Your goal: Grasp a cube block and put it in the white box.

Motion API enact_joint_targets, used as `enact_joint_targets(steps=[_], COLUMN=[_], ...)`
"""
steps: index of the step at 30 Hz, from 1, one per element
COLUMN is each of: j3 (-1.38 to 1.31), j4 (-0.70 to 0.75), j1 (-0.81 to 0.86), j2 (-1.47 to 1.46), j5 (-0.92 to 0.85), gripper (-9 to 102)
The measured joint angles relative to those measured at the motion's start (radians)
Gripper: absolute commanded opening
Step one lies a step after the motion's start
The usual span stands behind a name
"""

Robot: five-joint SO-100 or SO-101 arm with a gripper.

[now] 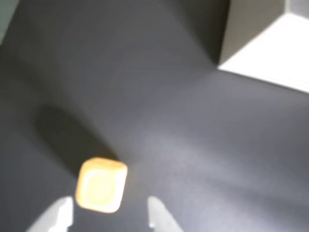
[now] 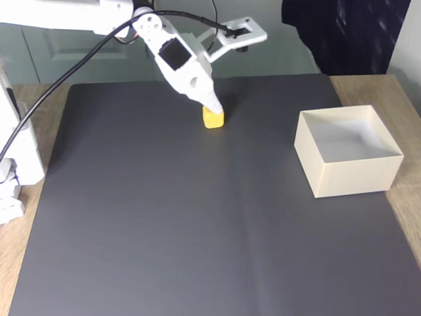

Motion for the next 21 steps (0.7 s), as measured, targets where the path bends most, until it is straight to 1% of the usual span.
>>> enact_joint_targets(steps=[6, 13, 21], j3=[0.000, 0.000, -0.023], j4=[0.000, -0.002, -0.035], j1=[0.014, 0.014, 0.020], j2=[-0.040, -0.095, -0.153], j5=[0.000, 0.000, 0.000], gripper=[31, 31, 30])
